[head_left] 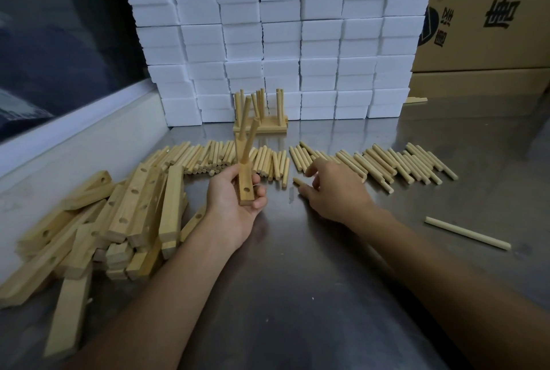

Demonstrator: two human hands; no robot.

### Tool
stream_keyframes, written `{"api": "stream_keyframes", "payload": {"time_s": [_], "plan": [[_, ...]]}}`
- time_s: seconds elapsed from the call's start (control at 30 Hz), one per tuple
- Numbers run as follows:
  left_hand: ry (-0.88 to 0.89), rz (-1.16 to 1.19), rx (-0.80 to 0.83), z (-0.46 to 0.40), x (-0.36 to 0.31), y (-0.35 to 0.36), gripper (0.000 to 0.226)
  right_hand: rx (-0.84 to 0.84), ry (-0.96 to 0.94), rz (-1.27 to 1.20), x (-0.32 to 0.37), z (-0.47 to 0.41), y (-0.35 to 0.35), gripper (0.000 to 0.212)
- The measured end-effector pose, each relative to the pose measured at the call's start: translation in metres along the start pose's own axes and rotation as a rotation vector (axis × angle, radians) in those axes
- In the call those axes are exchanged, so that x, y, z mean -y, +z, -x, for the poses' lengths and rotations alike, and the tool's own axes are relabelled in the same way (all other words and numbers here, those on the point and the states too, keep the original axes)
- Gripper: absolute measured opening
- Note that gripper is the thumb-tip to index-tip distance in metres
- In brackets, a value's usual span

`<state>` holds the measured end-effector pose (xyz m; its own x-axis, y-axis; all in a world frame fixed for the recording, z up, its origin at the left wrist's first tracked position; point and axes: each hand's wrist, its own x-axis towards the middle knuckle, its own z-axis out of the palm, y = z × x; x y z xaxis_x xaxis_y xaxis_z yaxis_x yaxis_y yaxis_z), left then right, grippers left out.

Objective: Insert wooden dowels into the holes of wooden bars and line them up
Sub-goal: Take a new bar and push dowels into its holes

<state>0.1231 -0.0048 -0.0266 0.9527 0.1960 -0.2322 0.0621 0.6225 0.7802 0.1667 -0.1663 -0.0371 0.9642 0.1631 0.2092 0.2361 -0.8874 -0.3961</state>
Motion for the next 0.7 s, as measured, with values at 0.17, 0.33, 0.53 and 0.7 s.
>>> {"api": "stream_keyframes", "payload": {"time_s": [0.17, 0.33, 0.53, 0.7], "plan": [[0.005, 0.012, 0.043, -0.001, 0.000, -0.003, 0.022, 0.142, -0.121, 0.056, 0.001, -0.001, -0.002, 0.039], [-0.004, 0.019, 0.112, -0.004, 0.001, -0.002, 0.022, -0.060, -0.301, -0.301, 0.014, 0.011, -0.004, 0.018], [-0.028, 0.020, 0.122, -0.004, 0.004, -0.001, 0.041, 0.013, -0.367, -0.613, 0.036, 0.023, -0.006, 0.008], [-0.031, -0.013, 0.091, -0.002, 0.004, -0.002, 0.043, 0.067, -0.417, -0.605, 0.035, 0.024, -0.008, 0.010]]}}
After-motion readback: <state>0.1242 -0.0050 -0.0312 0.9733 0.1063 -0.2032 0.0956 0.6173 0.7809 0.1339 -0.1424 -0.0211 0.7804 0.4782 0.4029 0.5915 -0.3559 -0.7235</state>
